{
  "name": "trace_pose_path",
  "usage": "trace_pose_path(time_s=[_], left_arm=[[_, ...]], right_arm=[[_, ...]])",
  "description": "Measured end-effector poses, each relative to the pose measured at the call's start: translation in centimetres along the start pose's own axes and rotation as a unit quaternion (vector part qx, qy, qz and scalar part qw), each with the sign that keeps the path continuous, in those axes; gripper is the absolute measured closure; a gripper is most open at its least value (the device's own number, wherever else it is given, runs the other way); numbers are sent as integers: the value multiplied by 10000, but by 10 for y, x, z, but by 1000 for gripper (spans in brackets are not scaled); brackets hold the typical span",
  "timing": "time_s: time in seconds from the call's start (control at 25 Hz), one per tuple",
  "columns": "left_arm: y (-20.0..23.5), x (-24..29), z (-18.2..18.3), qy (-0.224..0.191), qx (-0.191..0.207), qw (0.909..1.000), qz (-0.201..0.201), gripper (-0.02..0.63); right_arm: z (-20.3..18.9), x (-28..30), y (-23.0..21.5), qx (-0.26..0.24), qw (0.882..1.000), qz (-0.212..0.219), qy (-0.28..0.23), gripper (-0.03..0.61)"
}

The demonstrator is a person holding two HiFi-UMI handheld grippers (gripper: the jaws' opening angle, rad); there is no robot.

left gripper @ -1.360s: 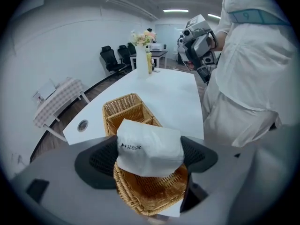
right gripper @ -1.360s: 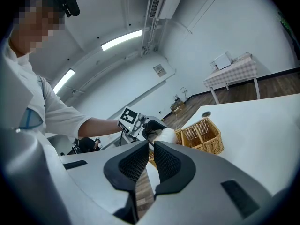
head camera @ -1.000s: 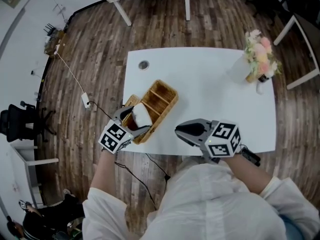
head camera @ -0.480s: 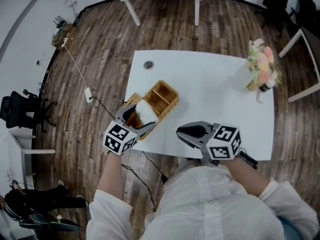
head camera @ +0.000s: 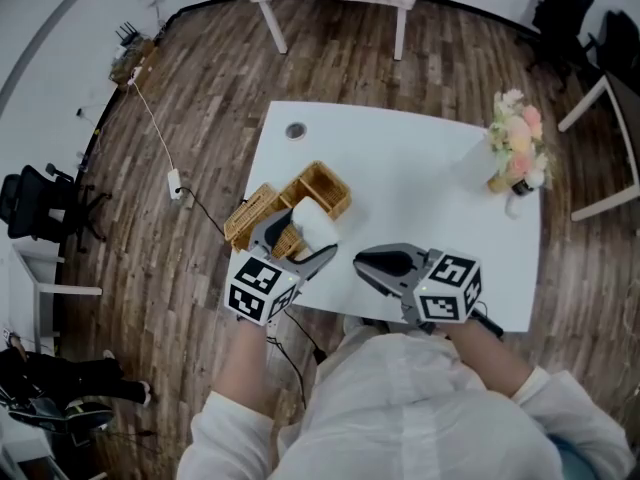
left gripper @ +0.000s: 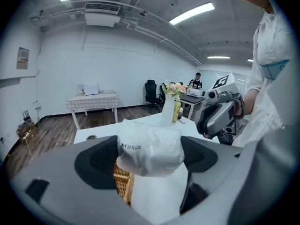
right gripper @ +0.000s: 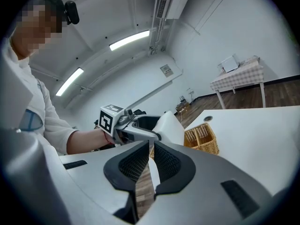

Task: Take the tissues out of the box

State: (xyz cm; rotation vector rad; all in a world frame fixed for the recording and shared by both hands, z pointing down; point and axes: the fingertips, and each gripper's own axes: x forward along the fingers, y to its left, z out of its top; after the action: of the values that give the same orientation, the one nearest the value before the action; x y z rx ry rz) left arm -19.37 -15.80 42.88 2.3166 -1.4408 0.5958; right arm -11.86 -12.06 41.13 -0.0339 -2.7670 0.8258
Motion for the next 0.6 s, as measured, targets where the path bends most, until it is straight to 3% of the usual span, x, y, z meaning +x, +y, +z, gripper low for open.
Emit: trace_pose_path(time_s=[0.6], left_arm=[[-72, 20, 40, -182, -258, 9993, -204, 201]], right_arm=[[28, -55, -6, -301, 9982, -389, -347, 541]])
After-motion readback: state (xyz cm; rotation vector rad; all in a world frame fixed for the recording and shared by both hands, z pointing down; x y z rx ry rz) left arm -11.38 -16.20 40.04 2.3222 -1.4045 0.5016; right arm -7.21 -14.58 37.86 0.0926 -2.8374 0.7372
